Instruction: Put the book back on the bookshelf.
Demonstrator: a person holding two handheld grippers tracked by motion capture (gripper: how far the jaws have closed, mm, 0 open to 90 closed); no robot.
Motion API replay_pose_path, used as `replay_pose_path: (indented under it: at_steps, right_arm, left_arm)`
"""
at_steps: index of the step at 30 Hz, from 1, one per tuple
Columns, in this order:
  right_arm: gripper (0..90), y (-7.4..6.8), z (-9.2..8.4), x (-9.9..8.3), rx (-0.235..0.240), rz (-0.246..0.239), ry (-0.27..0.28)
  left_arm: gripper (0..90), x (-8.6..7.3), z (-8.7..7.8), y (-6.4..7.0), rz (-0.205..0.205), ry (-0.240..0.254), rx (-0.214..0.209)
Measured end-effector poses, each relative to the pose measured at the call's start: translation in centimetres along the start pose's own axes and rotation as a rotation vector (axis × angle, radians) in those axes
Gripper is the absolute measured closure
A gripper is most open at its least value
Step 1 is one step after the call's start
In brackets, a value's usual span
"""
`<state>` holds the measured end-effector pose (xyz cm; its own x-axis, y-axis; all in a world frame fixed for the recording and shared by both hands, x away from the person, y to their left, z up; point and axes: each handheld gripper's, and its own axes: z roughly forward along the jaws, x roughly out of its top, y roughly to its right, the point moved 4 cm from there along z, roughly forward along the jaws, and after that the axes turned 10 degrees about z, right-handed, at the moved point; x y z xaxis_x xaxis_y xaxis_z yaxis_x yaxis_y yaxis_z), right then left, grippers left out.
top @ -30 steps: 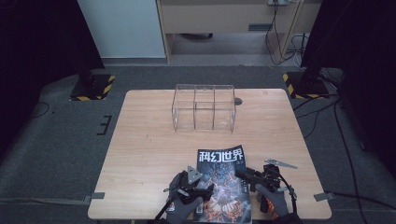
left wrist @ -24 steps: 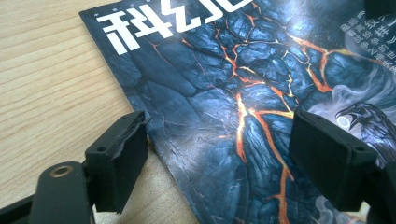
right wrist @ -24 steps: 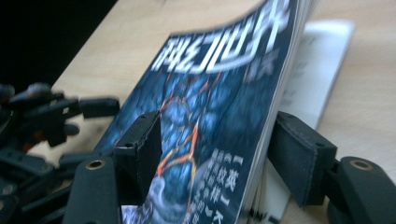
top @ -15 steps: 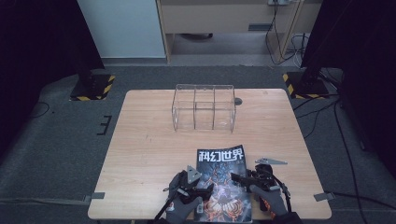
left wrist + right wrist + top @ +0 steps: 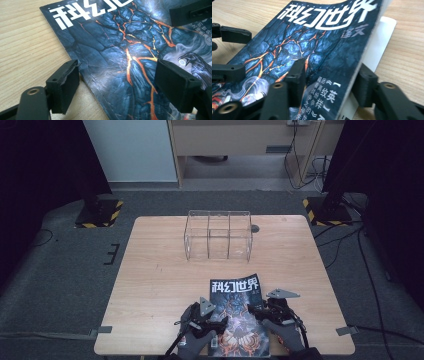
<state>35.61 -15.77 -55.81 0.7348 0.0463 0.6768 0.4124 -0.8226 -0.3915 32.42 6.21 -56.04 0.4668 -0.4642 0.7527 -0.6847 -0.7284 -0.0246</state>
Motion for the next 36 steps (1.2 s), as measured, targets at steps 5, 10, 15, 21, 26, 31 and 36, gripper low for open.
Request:
replay_pose_path:
  at_steps: [5,10,15,21,26,31,36]
  right_arm:
    - [65.3,-0.15,-0.36,0.35,-0.006,-0.021,0.014]
    - [72.7,-0.35,-0.64,0.56,-0.009,-0.020,0.008]
    - [65.6,-0.42,-0.49,0.55,-0.025,-0.036,-0.007]
    - [56.9,-0.16,-0.12,0.26,-0.009,-0.021,-0.038]
    - [54.1,-0.19,0.01,0.13,0.006,-0.004,-0.045]
    - [65.1,-0.12,-0.16,0.37,0.006,0.017,-0.037]
    - [76.7,-0.25,-0.73,0.72,0.036,0.045,-0.023]
  left_arm:
    - [19.4,0.00,0.00,0.00,0.000,0.000,0.000]
    - [19.2,0.01,0.02,-0.02,0.002,0.000,0.000]
    - [18.9,0.03,0.05,-0.04,0.003,-0.001,0.000]
    - [18.8,0.04,0.07,-0.04,0.004,-0.002,-0.001]
    - [18.7,0.04,0.07,-0.05,0.004,-0.003,-0.002]
    - [18.9,0.04,0.05,-0.09,0.002,-0.001,-0.004]
    - [21.3,-0.01,-0.04,-0.30,-0.013,0.011,-0.014]
